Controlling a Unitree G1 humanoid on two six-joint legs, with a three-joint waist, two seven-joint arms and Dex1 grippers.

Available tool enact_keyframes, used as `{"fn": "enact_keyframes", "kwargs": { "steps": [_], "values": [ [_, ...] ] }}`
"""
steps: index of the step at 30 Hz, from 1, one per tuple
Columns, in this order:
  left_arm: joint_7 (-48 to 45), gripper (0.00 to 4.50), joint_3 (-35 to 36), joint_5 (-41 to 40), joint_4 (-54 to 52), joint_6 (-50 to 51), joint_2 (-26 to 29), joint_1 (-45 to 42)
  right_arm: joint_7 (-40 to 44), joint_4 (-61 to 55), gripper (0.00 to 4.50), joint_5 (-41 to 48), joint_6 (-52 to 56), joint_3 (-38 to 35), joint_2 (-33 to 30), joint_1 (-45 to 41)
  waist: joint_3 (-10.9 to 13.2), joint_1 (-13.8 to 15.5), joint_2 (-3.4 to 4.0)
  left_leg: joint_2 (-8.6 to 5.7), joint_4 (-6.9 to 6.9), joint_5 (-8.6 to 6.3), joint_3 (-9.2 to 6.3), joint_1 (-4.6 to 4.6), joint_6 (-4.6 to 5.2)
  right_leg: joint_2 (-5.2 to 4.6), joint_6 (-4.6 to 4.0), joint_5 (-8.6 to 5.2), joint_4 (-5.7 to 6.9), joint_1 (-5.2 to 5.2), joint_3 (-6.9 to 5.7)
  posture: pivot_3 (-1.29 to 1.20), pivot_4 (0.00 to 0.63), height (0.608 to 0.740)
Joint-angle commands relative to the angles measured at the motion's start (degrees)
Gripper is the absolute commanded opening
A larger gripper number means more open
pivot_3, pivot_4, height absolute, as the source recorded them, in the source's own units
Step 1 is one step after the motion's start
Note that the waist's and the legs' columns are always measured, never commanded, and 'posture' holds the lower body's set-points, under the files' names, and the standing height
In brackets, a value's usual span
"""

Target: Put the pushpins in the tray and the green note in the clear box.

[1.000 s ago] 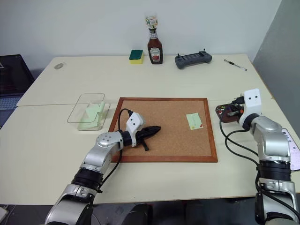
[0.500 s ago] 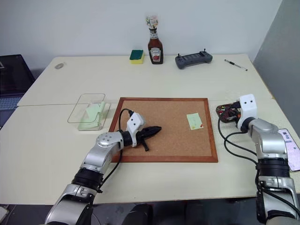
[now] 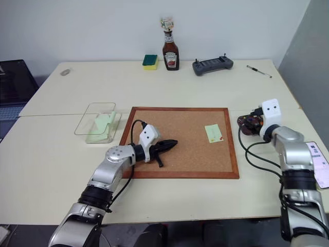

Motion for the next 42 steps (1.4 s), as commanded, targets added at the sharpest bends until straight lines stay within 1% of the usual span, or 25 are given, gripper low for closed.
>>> {"fn": "enact_keyframes", "kwargs": {
  "steps": [1, 4, 8, 14, 18, 23, 25, 26, 28, 31, 36, 42],
  "values": [
    [-1.51, 0.00, -2.05, 1.25, 1.35, 1.83, 0.84, 2.20, 9.27, -10.94, 3.69, 5.91, 1.62, -1.12, -3.21, 4.81, 0.00, 0.07, 0.00, 0.00, -0.01, 0.00, 0.00, 0.00, 0.00, 0.00, 0.00, 0.00, -0.01, 0.01, -0.01, 0.00, 0.150, 0.740],
    [-1.69, 0.00, -2.08, 1.25, 1.59, 1.82, 0.84, 1.95, 13.07, -16.42, 3.69, 9.43, 3.64, -0.30, -3.70, 7.69, 0.00, -0.10, 0.00, 0.00, -0.02, 0.00, 0.00, 0.01, 0.00, 0.00, 0.00, 0.00, -0.03, 0.02, -0.01, 0.00, 0.150, 0.740],
    [-1.77, 0.00, -2.21, 1.33, 2.03, 1.73, 0.70, 1.47, 13.39, -19.32, 3.69, 9.93, 4.70, 2.28, -2.16, 9.03, 0.00, -0.13, 0.00, 0.01, 0.00, 0.00, 0.03, 0.04, 0.00, 0.00, 0.02, 0.00, 0.00, 0.03, 0.01, 0.00, 0.150, 0.740],
    [-1.79, 0.00, -2.12, 1.53, 2.53, 1.43, 0.51, 1.11, 11.38, -15.67, 3.69, 7.07, 1.48, 6.01, 1.46, 7.76, 0.00, 0.02, -0.01, 0.00, 0.01, 0.00, -0.02, 0.06, 0.00, 0.01, 0.02, -0.01, 0.00, 0.06, -0.03, 0.00, 0.150, 0.740],
    [-1.64, 0.00, -2.03, 1.56, 2.37, 1.45, 0.58, 1.17, 11.58, -12.55, 3.69, 3.89, -2.13, 8.85, 1.72, 7.27, 0.00, 0.11, -0.01, 0.00, 0.01, 0.00, -0.03, 0.04, 0.00, 0.00, 0.02, -0.01, 0.00, 0.05, -0.03, 0.00, 0.150, 0.740],
    [-1.58, 0.00, -1.78, 1.54, 2.31, 1.39, 0.87, 1.11, 12.56, -10.41, 3.69, 1.94, -5.12, 10.26, 1.27, 7.32, 0.00, 0.11, -0.01, -0.01, 0.01, 0.00, -0.03, 0.05, 0.00, 0.00, 0.02, -0.01, 0.00, 0.05, -0.04, 0.00, 0.150, 0.740],
    [-1.54, 0.00, -1.76, 1.56, 2.33, 1.38, 0.88, 1.08, 12.81, -9.86, 3.33, 1.33, -5.93, 10.60, 1.21, 7.35, 0.00, 0.10, -0.01, 0.00, 0.01, 0.00, -0.03, 0.05, 0.00, 0.01, 0.02, -0.01, 0.00, 0.05, -0.03, 0.00, 0.150, 0.740],
    [-1.48, 0.00, -1.77, 1.57, 2.35, 1.37, 0.85, 1.07, 12.75, -9.50, 3.28, 0.99, -6.32, 10.70, 1.25, 7.28, 0.00, 0.10, -0.01, 0.00, 0.01, 0.00, -0.04, 0.05, 0.00, 0.01, 0.02, -0.01, 0.00, 0.05, -0.04, 0.00, 0.150, 0.740],
    [-1.39, 0.00, -1.75, 1.57, 2.32, 1.37, 0.81, 1.08, 12.60, -8.93, 2.83, 0.63, -6.83, 10.78, 1.39, 7.08, 0.00, 0.10, -0.01, 0.00, 0.01, 0.00, -0.03, 0.05, 0.00, 0.01, 0.02, -0.01, 0.00, 0.05, -0.04, 0.00, 0.150, 0.740],
    [-1.37, 0.00, -1.72, 1.58, 2.22, 1.33, 0.88, 1.16, 12.59, -8.57, 2.33, 0.43, -7.12, 10.70, 1.57, 6.93, 0.00, 0.10, -0.01, 0.00, 0.01, 0.00, -0.03, 0.05, 0.00, 0.01, 0.02, 0.00, 0.00, 0.05, -0.03, 0.00, 0.150, 0.740],
    [-1.60, 0.00, -1.76, 1.65, 2.24, 1.17, 1.14, 1.28, 12.56, -7.93, 1.24, -0.30, -7.90, 10.59, 1.46, 6.70, 0.00, 0.09, -0.01, 0.00, 0.01, 0.00, -0.03, 0.05, 0.00, 0.01, 0.02, -0.01, 0.00, 0.05, -0.03, 0.00, 0.150, 0.740],
    [-1.63, 0.00, -1.92, 1.82, 2.49, 1.06, 1.20, 1.09, 12.86, -7.59, 0.06, -0.36, -8.69, 10.25, 1.21, 6.22, 0.00, 0.08, -0.01, 0.00, 0.01, 0.00, -0.03, 0.05, 0.00, 0.01, 0.02, -0.01, 0.00, 0.05, -0.04, 0.00, 0.150, 0.740]
  ]
}}
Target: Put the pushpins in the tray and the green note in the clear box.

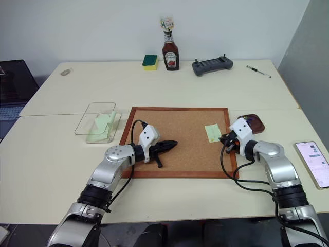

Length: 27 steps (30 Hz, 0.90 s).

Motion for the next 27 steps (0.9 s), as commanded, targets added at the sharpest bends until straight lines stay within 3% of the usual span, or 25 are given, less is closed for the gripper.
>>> {"fn": "enact_keyframes", "kwargs": {
  "steps": [1, 16, 27],
  "values": [
    [-0.46, 0.00, -1.76, 1.87, 1.92, 1.09, 0.81, 1.51, -0.22, -0.82, 0.06, 0.11, -0.66, -1.68, -0.52, -1.41, 0.00, 0.00, 0.00, 0.00, 0.00, 0.00, 0.01, 0.00, 0.00, 0.00, 0.00, 0.00, 0.00, 0.00, 0.01, 0.00, 0.150, 0.740],
    [0.29, 0.00, -2.68, 3.35, 2.70, 1.08, 2.30, 1.98, 0.19, -4.62, 0.06, 4.60, -4.17, -5.07, 2.14, -0.66, -0.01, -0.24, 0.01, 0.02, -0.01, 0.00, 0.02, 0.02, 0.00, 0.01, 0.00, 0.00, 0.02, -0.02, 0.02, 0.00, 0.150, 0.740],
    [0.65, 0.00, -2.72, 3.80, 3.01, 0.89, 2.38, 2.05, -4.54, -1.92, 0.06, 5.18, -3.21, -9.47, 1.59, -1.92, -0.01, -0.23, 0.01, 0.03, -0.01, 0.00, 0.02, 0.04, 0.00, 0.02, 0.00, 0.00, 0.02, 0.01, 0.02, 0.00, 0.150, 0.740]
  ]
}}
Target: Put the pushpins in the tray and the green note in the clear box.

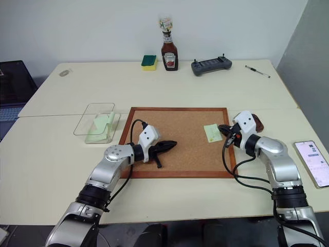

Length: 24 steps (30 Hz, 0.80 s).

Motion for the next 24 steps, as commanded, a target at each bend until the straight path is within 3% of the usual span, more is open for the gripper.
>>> {"fn": "enact_keyframes", "kwargs": {
  "steps": [1, 8, 19, 24],
  "values": [
    [0.41, 0.00, -1.77, 2.81, 2.95, 1.27, 1.19, 2.11, -4.09, 2.18, 0.06, 0.24, 0.70, -5.00, -0.95, -2.20, 0.00, 0.01, 0.00, 0.00, 0.00, 0.00, 0.00, 0.00, 0.00, 0.00, 0.00, 0.00, 0.00, 0.00, 0.00, 0.00, 0.150, 0.740],
    [0.58, 0.00, -2.38, 3.09, 3.31, 0.60, 0.74, 2.07, -12.55, 13.98, 0.06, -3.74, 2.42, -8.41, -3.55, -6.02, -0.02, 0.00, 0.03, 0.01, -0.01, 0.00, 0.05, 0.03, 0.00, 0.01, 0.00, 0.00, 0.01, 0.01, 0.04, 0.00, 0.150, 0.740],
    [1.26, 0.00, -2.60, 3.03, 3.32, 0.23, 0.73, 2.30, -12.90, 23.78, 0.06, -6.47, 0.66, -6.59, -3.57, -10.42, -0.05, 0.01, 0.07, 0.00, -0.01, 0.00, 0.07, 0.07, 0.00, 0.00, 0.00, 0.00, 0.01, 0.06, 0.06, 0.00, 0.150, 0.740],
    [1.59, 0.00, -2.57, 2.97, 3.29, 0.21, 0.71, 2.34, -12.97, 25.15, 0.99, -6.82, 0.20, -6.76, -3.28, -11.76, -0.05, 0.04, 0.07, -0.01, 0.00, 0.00, 0.06, 0.10, 0.00, 0.00, 0.00, 0.00, 0.01, 0.11, 0.05, 0.00, 0.150, 0.740]
  ]
}}
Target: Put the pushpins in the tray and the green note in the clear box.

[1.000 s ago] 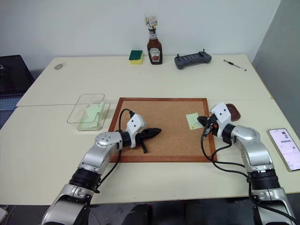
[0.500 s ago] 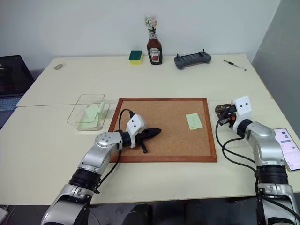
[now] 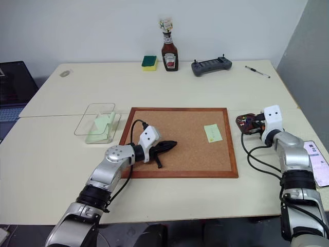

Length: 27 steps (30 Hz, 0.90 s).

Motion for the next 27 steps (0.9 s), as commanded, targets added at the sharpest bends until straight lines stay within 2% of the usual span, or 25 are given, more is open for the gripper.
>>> {"fn": "enact_keyframes", "kwargs": {
  "steps": [1, 8, 12, 20, 24, 27],
  "values": [
    [0.41, 0.00, -1.73, 2.69, 3.14, 1.26, 0.64, 2.24, 0.01, 0.38, 1.18, -0.07, -1.34, -0.69, -0.35, -2.07, 0.00, 0.00, 0.00, 0.00, 0.00, 0.00, 0.00, 0.00, 0.00, 0.00, 0.00, 0.00, 0.00, 0.00, 0.00, 0.00, 0.150, 0.740],
    [0.52, 0.00, -1.74, 2.67, 3.14, 1.19, 0.69, 2.26, 0.49, -3.81, 2.73, 2.41, 0.15, -3.19, -0.80, -1.12, 0.00, 0.01, 0.01, 0.00, 0.00, 0.00, 0.00, 0.00, 0.00, 0.00, 0.00, 0.00, 0.00, 0.00, 0.00, 0.00, 0.150, 0.740],
    [0.63, 0.00, -1.69, 2.68, 3.15, 1.10, 0.74, 2.37, 2.55, -9.02, 3.45, 4.85, 1.34, -5.29, -2.00, 0.82, -0.01, 0.04, 0.01, 0.00, 0.00, 0.00, -0.01, -0.01, 0.00, 0.00, 0.00, 0.00, 0.00, 0.00, -0.01, 0.00, 0.150, 0.740],
    [0.27, 0.00, -1.84, 2.64, 3.99, 0.44, 0.89, 2.06, 16.31, -27.17, 3.45, 11.50, 5.96, -0.14, -4.31, 10.08, -0.03, 0.03, 0.03, 0.04, -0.01, 0.00, -0.01, 0.02, 0.00, 0.02, 0.00, 0.00, -0.02, 0.03, -0.01, 0.00, 0.150, 0.740],
    [0.23, 0.00, -1.83, 2.67, 4.51, 0.22, 0.88, 1.69, 17.46, -32.14, 3.45, 11.08, 5.66, 4.71, -2.02, 11.97, -0.03, -0.06, 0.02, 0.01, -0.01, 0.00, 0.01, 0.05, 0.00, 0.01, 0.03, 0.01, -0.01, 0.05, 0.01, 0.00, 0.150, 0.740],
    [0.31, 0.00, -1.92, 2.73, 4.67, 0.17, 0.68, 1.48, 17.08, -31.53, 3.45, 9.02, 3.68, 8.05, 0.10, 11.85, -0.05, -0.04, 0.00, 0.03, -0.01, 0.00, -0.01, 0.11, 0.00, 0.02, 0.04, 0.01, -0.01, 0.09, 0.00, 0.00, 0.150, 0.740]
  ]
}}
